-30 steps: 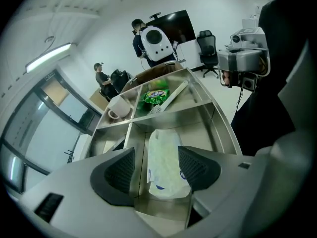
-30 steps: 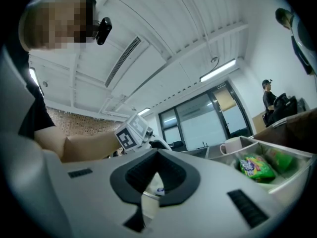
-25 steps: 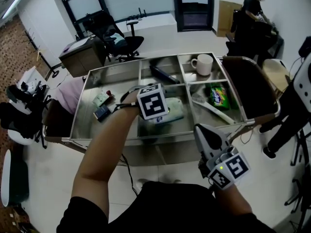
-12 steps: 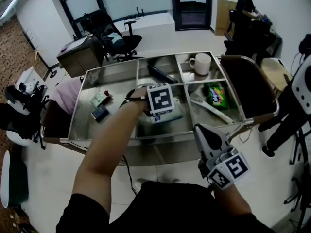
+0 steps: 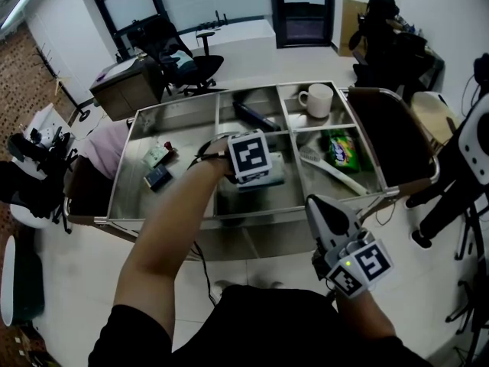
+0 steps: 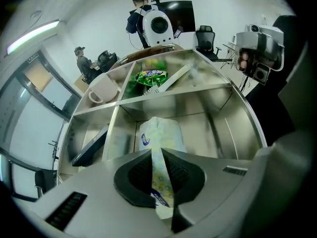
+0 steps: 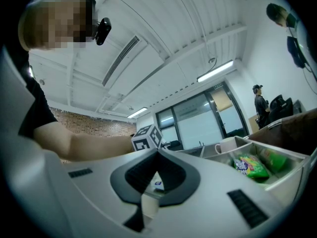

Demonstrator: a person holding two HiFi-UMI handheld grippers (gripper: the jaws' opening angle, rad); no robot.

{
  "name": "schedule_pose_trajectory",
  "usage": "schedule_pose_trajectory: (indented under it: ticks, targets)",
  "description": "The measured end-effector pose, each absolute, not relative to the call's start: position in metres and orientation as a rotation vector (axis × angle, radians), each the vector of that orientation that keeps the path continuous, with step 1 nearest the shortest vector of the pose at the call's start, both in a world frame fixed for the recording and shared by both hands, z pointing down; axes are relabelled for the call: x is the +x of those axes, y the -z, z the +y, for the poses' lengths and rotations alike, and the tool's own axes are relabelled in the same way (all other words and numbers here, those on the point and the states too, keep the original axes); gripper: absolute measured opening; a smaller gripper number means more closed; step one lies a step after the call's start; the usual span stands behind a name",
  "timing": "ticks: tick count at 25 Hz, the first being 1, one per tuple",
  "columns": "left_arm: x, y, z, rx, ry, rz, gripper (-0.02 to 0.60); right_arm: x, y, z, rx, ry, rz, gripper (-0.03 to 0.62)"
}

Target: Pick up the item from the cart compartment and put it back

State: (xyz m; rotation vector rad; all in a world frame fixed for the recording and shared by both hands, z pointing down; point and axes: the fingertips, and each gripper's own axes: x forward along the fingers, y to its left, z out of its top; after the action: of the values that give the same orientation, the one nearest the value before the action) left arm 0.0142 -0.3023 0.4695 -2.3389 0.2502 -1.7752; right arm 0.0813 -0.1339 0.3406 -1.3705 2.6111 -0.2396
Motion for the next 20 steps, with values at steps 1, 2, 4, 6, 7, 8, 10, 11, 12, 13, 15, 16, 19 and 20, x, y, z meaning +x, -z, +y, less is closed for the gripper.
schedule_pose_trajectory:
  ticks: [1,2,4,6,7,8,10,11,12,13,15,16,19,20]
  targets:
    - [0.014,-0.467,-0.303,-2.344,1.764,0.263,0.003,0.081,-0.34,-0.134,-1.368,0.239,2.614,0.017]
    - [0.013,-0.464,-0.303,-2.35,1.75,0.281,0.003,0.08,-0.34,-0.134,-1.365,0.237,2.618,0.017]
    - [0.013,-0.456,-0.302,-2.385,1.712,0.315,0.003,0.079,-0.34,-0.133,-1.362,0.233,2.626,0.017]
    - [0.016,-0.447,-0.298,-2.44,1.656,0.33,0.003,0.076,-0.34,-0.133,-1.355,0.231,2.63,0.017]
    - [0.017,-0.443,-0.297,-2.462,1.626,0.335,0.003,0.074,-0.34,-0.133,-1.349,0.227,2.635,0.017]
    - [0.018,-0.439,-0.295,-2.479,1.6,0.343,0.002,0.072,-0.34,-0.133,-1.342,0.222,2.64,0.017]
    - [0.016,-0.432,-0.293,-2.518,1.546,0.379,0.003,0.067,-0.341,-0.132,-1.33,0.213,2.655,0.017]
    - [0.015,-0.427,-0.292,-2.549,1.505,0.414,0.003,0.066,-0.341,-0.132,-1.325,0.213,2.664,0.017]
    - [0.015,-0.42,-0.291,-2.594,1.445,0.462,0.003,0.064,-0.342,-0.131,-1.323,0.22,2.67,0.017]
    - [0.015,-0.412,-0.291,-2.652,1.358,0.52,0.003,0.062,-0.344,-0.131,-1.321,0.229,2.673,0.017]
    - [0.016,-0.393,-0.29,-2.781,1.145,0.648,0.003,0.058,-0.345,-0.131,-1.312,0.238,2.68,0.017]
    - [0.014,-0.385,-0.289,-2.835,1.046,0.71,0.003,0.057,-0.345,-0.132,-1.308,0.239,2.682,0.017]
    - [0.006,-0.365,-0.284,-2.934,0.822,0.851,0.003,0.054,-0.344,-0.134,-1.296,0.236,2.686,0.017]
    - [0.003,-0.36,-0.281,-2.95,0.769,0.881,0.003,0.053,-0.343,-0.134,-1.29,0.233,2.687,0.017]
